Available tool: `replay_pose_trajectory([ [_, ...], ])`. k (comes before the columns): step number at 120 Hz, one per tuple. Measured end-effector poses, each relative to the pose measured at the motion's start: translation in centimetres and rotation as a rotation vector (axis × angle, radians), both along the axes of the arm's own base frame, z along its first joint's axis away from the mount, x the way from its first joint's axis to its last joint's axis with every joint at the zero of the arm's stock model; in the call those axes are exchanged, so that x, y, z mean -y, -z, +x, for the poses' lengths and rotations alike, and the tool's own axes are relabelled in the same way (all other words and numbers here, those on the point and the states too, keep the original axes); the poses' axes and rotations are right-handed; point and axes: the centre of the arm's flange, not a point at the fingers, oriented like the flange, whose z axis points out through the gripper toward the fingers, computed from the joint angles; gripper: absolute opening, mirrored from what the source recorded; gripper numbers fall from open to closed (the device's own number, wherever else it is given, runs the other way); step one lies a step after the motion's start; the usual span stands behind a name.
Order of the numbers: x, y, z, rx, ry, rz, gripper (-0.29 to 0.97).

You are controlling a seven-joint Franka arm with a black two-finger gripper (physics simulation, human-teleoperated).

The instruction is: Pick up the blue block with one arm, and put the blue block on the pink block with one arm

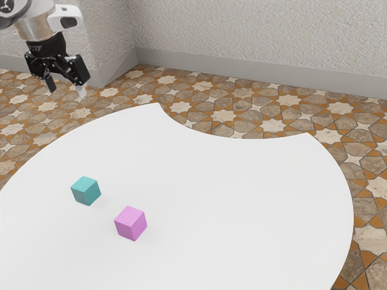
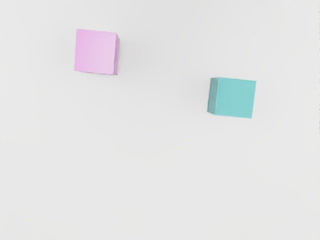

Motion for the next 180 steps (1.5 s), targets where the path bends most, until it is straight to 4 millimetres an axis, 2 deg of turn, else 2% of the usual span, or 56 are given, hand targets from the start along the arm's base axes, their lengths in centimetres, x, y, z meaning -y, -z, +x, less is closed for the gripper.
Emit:
replay_pose_trajectory([
  [12,-0.1,0.4,0.2,-0.002,-0.013,0.005,0.68],
  [16,-0.4,1.2,0.3,-0.016,-0.021,0.006,0.68],
  [24,-4.2,4.5,-0.2,-0.066,-0.101,0.000,0.68],
  [30,-5.1,7.6,-0.3,-0.118,-0.123,-0.005,0.68],
  [38,-6.3,12.3,0.8,-0.184,-0.153,0.001,0.68],
  [45,-7.6,17.5,0.7,-0.224,-0.184,-0.002,0.68],
  [49,-8.5,19.7,0.7,-0.229,-0.204,-0.002,0.68],
  [71,-11.7,27.7,3.1,-0.191,-0.262,0.007,0.68],
  [87,-12.9,30.6,4.5,-0.133,-0.282,-0.004,0.68],
  [97,-13.7,31.6,5.0,-0.097,-0.256,0.003,0.68],
  [116,-17.1,35.7,5.1,-0.093,-0.272,-0.026,0.68],
  [127,-16.9,37.1,5.9,-0.082,-0.235,-0.034,0.68],
  [146,-16.3,37.2,6.5,-0.041,-0.155,-0.034,0.68],
  [180,-15.2,39.0,4.8,-0.039,-0.097,-0.083,0.68],
])
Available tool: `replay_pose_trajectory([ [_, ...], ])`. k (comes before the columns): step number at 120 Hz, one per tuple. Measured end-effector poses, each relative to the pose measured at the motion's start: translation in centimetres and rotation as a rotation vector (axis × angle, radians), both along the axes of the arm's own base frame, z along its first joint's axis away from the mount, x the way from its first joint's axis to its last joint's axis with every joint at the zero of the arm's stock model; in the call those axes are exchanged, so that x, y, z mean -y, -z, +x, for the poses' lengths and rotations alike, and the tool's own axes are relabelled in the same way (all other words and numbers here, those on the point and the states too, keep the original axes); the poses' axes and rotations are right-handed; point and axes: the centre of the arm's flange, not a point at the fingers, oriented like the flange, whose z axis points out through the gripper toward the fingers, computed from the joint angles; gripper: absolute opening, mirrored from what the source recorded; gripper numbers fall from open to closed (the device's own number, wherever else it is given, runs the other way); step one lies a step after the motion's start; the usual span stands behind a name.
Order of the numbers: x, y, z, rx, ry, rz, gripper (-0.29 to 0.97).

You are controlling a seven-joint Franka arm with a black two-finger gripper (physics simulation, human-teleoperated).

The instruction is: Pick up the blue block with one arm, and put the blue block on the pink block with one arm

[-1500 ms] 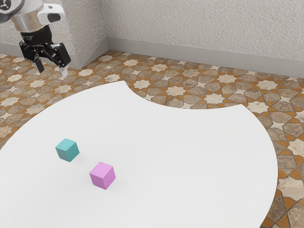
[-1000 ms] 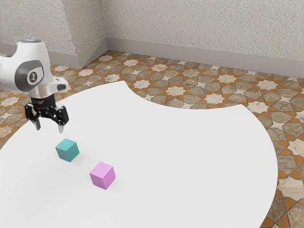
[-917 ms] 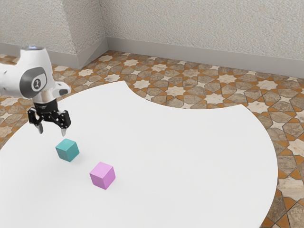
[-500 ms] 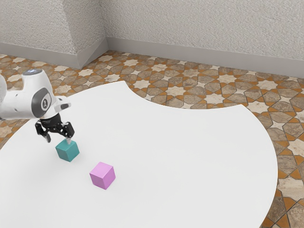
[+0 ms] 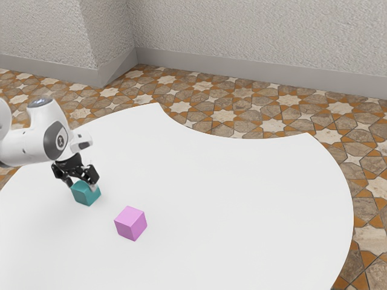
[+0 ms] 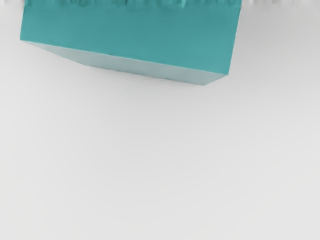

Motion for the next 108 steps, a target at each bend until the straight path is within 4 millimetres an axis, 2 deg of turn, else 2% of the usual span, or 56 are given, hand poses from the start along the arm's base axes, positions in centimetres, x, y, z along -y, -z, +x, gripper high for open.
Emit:
replay_pose_trajectory([
  [12,0.3,0.9,-0.7,-0.013,0.023,-0.009,0.68],
  [26,0.9,1.2,-0.6,-0.013,0.059,-0.010,0.68],
  [58,1.0,2.1,-0.6,-0.020,0.100,-0.012,0.67],
  [76,1.0,2.1,-0.5,-0.014,0.110,-0.014,0.43],
  [84,0.9,1.9,-0.3,-0.009,0.114,-0.010,0.38],
  [90,0.9,0.8,-0.1,0.011,0.117,-0.005,0.34],
  [99,1.8,-2.2,0.3,0.062,0.126,0.001,0.33],
  [108,6.6,-6.3,0.4,0.129,0.177,-0.015,0.33],
])
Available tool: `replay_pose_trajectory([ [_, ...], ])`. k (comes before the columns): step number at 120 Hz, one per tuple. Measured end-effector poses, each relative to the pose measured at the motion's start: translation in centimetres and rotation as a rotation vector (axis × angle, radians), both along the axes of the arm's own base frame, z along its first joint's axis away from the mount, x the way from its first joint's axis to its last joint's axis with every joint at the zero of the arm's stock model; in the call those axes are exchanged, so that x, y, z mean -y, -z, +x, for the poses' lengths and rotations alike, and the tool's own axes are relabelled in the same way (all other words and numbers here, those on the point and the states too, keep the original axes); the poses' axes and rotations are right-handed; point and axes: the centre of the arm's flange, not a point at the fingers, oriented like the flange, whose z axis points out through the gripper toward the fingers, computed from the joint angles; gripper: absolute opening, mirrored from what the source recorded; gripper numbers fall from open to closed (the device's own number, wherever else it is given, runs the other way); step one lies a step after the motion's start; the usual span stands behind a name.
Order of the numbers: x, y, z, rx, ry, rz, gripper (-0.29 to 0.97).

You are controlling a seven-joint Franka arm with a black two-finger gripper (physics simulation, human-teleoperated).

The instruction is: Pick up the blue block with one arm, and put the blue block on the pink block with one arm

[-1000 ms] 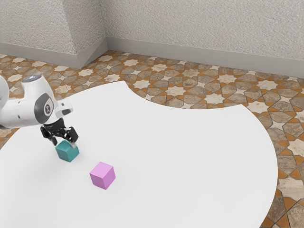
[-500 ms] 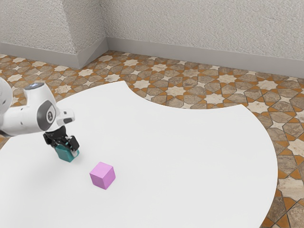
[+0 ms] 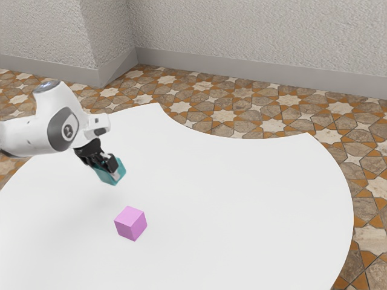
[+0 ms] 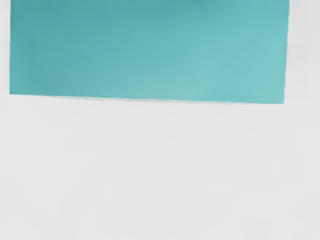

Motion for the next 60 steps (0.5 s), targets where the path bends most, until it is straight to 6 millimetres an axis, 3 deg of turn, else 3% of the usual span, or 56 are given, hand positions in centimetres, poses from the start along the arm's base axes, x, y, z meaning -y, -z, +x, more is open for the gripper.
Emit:
replay_pose_trajectory([
  [14,10.4,-3.6,-2.1,0.038,0.108,-0.018,0.32],
  [19,12.7,-4.5,-3.7,0.042,0.119,-0.019,0.32],
  [37,13.1,-5.2,-7.3,0.018,0.009,-0.023,0.31],
  [60,13.8,-2.7,-8.7,-0.066,-0.102,-0.037,0.31],
])
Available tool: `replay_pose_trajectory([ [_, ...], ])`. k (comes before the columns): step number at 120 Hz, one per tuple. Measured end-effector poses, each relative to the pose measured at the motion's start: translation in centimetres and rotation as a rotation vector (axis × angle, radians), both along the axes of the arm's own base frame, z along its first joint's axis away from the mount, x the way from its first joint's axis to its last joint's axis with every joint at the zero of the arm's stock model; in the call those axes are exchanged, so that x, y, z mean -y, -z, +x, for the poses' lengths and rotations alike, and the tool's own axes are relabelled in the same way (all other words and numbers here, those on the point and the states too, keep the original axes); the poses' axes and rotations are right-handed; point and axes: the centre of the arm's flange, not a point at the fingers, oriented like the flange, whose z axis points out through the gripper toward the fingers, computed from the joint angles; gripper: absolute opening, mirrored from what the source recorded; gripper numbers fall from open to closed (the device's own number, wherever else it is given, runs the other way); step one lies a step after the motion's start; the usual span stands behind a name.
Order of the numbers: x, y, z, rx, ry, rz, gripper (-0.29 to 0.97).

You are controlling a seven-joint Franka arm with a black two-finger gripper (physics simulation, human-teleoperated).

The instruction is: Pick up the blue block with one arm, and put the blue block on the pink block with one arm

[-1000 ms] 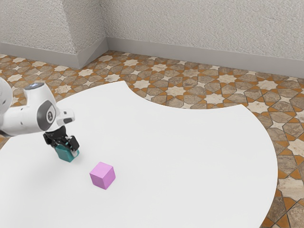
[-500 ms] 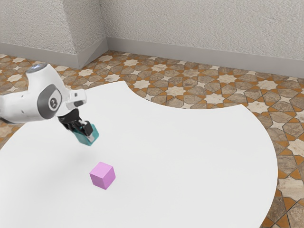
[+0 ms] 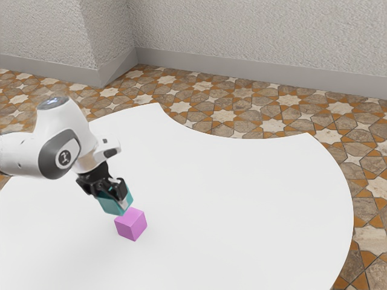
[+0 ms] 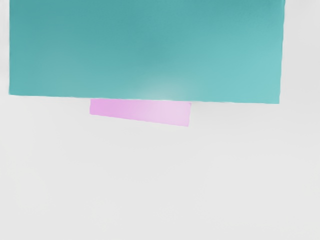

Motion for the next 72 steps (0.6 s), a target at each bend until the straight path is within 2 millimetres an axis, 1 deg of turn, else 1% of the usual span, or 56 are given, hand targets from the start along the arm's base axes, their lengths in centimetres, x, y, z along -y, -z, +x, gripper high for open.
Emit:
replay_pose_trajectory([
  [12,0.0,1.7,0.1,-0.045,-0.045,-0.002,0.31],
  [21,0.1,2.3,0.3,-0.061,-0.069,0.001,0.31],
  [36,1.0,2.3,0.5,-0.054,-0.053,0.046,0.31],
  [44,1.1,2.3,0.6,-0.048,-0.054,0.064,0.31],
  [72,1.5,3.3,1.2,-0.057,-0.080,0.080,0.31],
])
